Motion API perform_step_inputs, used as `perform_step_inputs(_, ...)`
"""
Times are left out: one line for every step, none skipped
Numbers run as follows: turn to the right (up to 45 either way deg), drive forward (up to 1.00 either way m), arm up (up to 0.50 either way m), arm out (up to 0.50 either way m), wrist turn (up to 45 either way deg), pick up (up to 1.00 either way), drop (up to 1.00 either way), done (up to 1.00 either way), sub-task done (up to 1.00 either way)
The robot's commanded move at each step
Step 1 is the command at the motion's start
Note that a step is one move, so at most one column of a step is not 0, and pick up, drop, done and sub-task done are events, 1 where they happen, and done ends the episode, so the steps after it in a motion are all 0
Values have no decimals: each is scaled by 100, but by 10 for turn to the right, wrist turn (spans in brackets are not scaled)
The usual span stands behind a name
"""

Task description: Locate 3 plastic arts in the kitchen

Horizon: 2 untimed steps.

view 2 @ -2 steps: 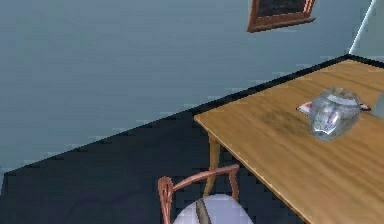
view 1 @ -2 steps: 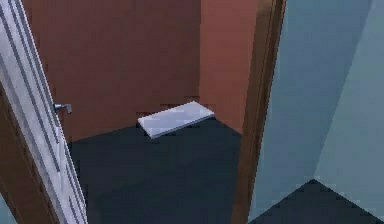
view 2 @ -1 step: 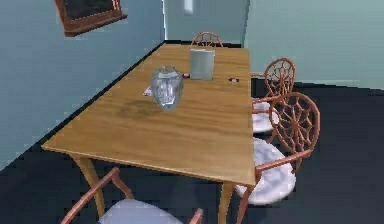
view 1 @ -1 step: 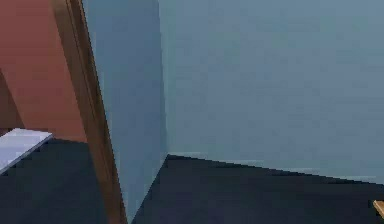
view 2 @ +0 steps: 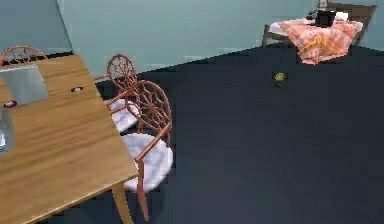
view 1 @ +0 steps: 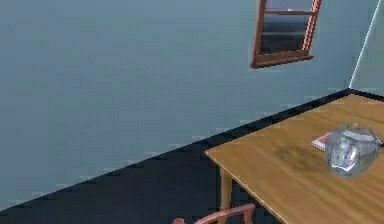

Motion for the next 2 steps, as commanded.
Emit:
perform_step_inputs(-450,0,0,0,0,0,0,0,0)
perform_step_inputs(-450,0,0,0,0,0,0,0,0)
